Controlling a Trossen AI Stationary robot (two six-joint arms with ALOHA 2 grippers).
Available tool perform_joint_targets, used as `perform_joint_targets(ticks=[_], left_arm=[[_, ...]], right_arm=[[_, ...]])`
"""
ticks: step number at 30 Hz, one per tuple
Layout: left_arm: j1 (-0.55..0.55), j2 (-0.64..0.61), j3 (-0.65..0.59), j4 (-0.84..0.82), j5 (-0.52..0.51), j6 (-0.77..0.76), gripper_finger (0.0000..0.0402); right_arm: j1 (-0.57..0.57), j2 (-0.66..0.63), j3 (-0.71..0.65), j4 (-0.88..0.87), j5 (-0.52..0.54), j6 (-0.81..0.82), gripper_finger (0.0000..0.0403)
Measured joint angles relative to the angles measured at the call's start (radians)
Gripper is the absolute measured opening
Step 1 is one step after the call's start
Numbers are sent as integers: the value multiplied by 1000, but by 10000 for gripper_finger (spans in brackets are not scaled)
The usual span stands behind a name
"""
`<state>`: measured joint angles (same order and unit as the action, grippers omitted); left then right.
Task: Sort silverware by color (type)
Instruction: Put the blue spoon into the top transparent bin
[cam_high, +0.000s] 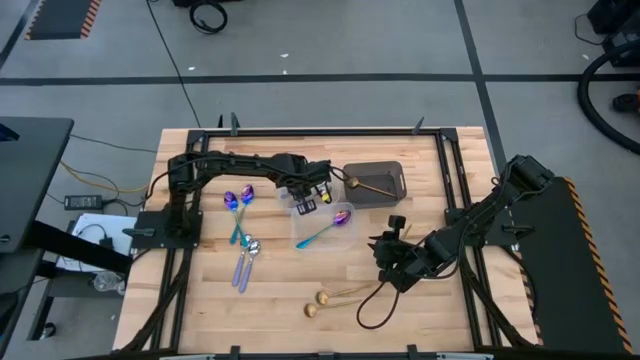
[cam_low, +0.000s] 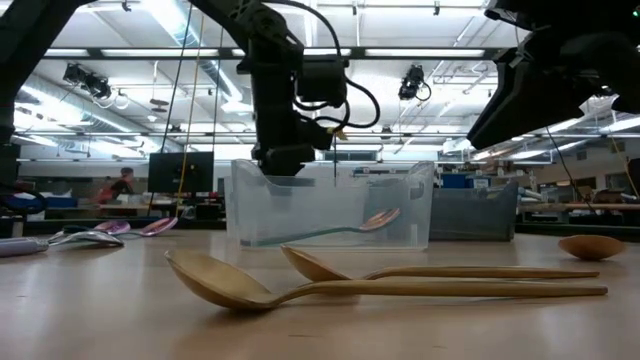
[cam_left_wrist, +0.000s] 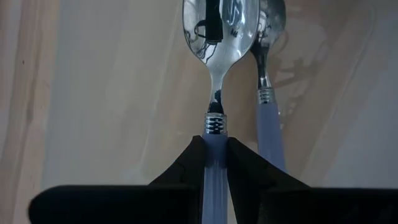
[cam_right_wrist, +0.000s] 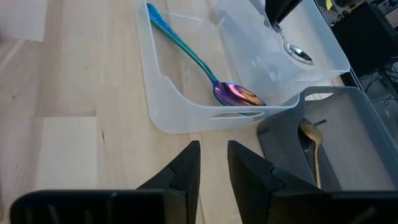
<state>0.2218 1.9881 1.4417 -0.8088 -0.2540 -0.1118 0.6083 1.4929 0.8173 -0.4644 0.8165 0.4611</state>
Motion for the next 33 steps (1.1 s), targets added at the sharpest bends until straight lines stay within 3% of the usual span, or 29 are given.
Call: perform_joint_targets(ticks=[21, 33], left_arm=[[-22, -9, -11, 38, 8, -34, 121], [-68, -222, -10, -30, -19, -98, 123]], right_arm=[[0, 0, 0, 22, -1, -21, 91], [0, 0, 0, 22, -1, -26, 91]])
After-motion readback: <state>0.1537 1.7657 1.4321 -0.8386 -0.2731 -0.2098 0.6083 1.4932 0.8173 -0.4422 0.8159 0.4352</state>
